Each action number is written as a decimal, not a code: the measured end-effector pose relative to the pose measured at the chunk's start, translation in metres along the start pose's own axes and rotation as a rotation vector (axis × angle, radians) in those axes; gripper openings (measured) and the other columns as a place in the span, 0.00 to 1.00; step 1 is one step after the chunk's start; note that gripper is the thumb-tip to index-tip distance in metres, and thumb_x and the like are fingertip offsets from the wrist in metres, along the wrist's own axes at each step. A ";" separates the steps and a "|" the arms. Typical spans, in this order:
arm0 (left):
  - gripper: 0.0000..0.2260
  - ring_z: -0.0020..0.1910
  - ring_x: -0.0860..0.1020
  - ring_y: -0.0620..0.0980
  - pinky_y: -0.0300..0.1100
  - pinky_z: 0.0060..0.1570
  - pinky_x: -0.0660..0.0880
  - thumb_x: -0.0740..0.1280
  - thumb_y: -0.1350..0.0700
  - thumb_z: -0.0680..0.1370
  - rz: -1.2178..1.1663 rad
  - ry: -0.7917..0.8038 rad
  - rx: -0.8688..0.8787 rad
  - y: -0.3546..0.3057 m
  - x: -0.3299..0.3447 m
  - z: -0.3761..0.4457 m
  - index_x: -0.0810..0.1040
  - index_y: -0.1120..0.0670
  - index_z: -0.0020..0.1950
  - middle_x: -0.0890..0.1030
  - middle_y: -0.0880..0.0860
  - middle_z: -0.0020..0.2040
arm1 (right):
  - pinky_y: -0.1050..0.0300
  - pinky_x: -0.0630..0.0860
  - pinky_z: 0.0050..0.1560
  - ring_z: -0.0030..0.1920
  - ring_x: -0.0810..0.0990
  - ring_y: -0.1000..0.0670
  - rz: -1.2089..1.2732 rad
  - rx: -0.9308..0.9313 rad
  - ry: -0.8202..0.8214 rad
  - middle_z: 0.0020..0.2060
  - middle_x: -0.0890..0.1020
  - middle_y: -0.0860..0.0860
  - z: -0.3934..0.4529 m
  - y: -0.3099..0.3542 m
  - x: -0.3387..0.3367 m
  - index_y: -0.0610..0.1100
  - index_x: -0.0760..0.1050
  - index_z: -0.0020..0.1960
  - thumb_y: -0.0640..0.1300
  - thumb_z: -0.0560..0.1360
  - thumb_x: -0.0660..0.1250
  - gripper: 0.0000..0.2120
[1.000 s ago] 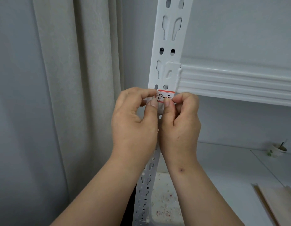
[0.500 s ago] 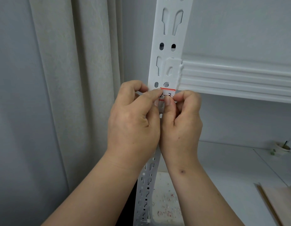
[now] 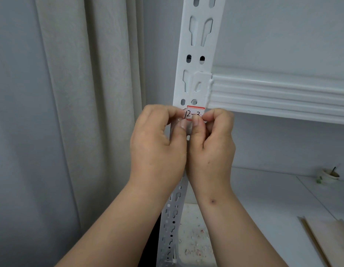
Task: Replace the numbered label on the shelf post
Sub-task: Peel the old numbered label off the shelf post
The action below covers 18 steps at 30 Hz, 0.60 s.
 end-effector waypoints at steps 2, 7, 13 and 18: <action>0.07 0.47 0.75 0.36 0.23 0.48 0.67 0.70 0.62 0.75 0.011 -0.034 0.013 0.002 0.000 0.000 0.80 0.49 0.46 0.78 0.43 0.44 | 0.57 0.70 0.36 0.36 0.77 0.49 -0.006 -0.005 0.009 0.38 0.79 0.52 0.000 0.000 0.000 0.61 0.58 0.46 0.51 0.78 0.59 0.10; 0.05 0.43 0.74 0.34 0.22 0.48 0.66 0.72 0.63 0.74 0.034 -0.112 0.097 0.002 0.004 0.007 0.82 0.54 0.48 0.79 0.47 0.44 | 0.58 0.70 0.35 0.36 0.77 0.50 0.003 -0.011 0.009 0.38 0.79 0.52 0.000 -0.001 -0.001 0.60 0.59 0.46 0.52 0.78 0.59 0.08; 0.02 0.43 0.73 0.42 0.27 0.46 0.70 0.71 0.64 0.74 0.047 -0.142 0.183 0.006 0.007 0.014 0.82 0.58 0.44 0.76 0.52 0.44 | 0.58 0.70 0.35 0.36 0.77 0.49 0.026 -0.016 0.019 0.39 0.80 0.51 -0.001 -0.001 -0.001 0.58 0.61 0.47 0.52 0.78 0.58 0.05; 0.01 0.43 0.74 0.50 0.45 0.42 0.76 0.70 0.65 0.74 0.110 -0.157 0.306 0.006 0.011 0.016 0.80 0.61 0.43 0.74 0.53 0.44 | 0.56 0.72 0.37 0.37 0.78 0.48 0.039 -0.025 0.014 0.39 0.80 0.51 -0.001 -0.002 0.000 0.57 0.62 0.48 0.51 0.79 0.59 0.05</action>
Point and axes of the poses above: each hand's wrist, its own z-axis towards the middle knuckle, its own x-axis out of the palm, y = z × x, the point moved 4 cm from there along z, towards the middle knuckle
